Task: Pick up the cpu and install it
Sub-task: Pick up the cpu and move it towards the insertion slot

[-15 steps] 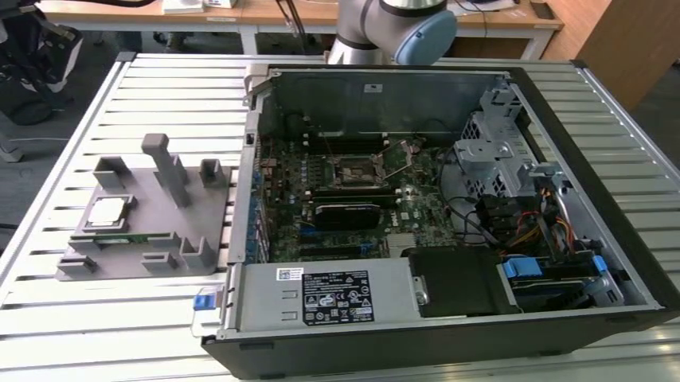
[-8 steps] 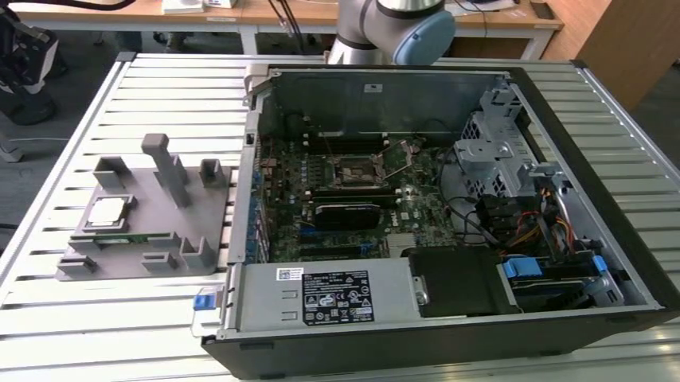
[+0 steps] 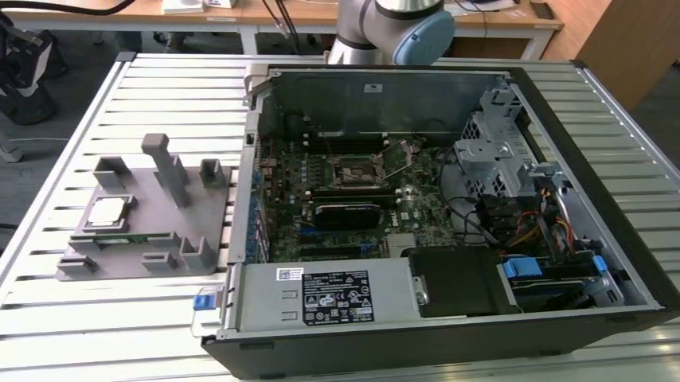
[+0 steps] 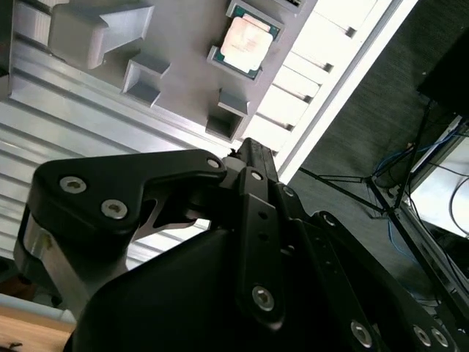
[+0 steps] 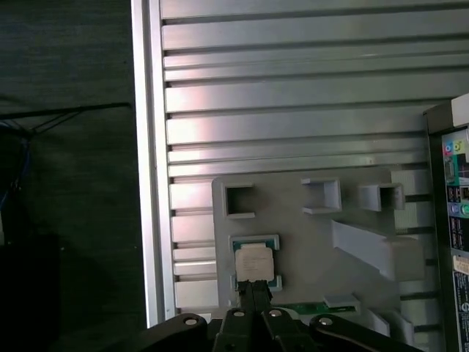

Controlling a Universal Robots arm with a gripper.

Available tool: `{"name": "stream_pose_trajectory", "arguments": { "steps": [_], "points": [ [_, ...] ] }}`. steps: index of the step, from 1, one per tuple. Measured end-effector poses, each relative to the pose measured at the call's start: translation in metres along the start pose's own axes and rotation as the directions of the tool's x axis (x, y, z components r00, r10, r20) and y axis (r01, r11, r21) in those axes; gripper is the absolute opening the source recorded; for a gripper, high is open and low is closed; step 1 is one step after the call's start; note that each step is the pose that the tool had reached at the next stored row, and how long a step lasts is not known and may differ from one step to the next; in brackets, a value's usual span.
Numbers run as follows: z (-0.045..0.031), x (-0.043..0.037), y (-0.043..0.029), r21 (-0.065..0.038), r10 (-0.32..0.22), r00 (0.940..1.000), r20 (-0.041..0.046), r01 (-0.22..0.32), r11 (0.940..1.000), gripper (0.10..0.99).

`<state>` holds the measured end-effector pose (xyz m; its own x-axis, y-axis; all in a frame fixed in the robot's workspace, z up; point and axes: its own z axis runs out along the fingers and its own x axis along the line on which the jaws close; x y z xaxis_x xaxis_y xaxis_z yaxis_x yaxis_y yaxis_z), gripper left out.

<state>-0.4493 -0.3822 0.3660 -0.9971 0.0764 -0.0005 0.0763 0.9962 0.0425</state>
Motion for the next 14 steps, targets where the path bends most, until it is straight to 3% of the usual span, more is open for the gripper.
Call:
{"name": "stream_pose_trajectory", "arguments": {
  "steps": [4, 14],
  "points": [
    [0.0029, 0.0003, -0.0001, 0.000, 0.000, 1.0000, -0.0034, 0.000, 1.0000, 0.106],
    [0.0202, 0.0002, -0.0019, -0.001, 0.000, 1.0000, -0.0067, 0.000, 1.0000, 0.106]
  ]
}}
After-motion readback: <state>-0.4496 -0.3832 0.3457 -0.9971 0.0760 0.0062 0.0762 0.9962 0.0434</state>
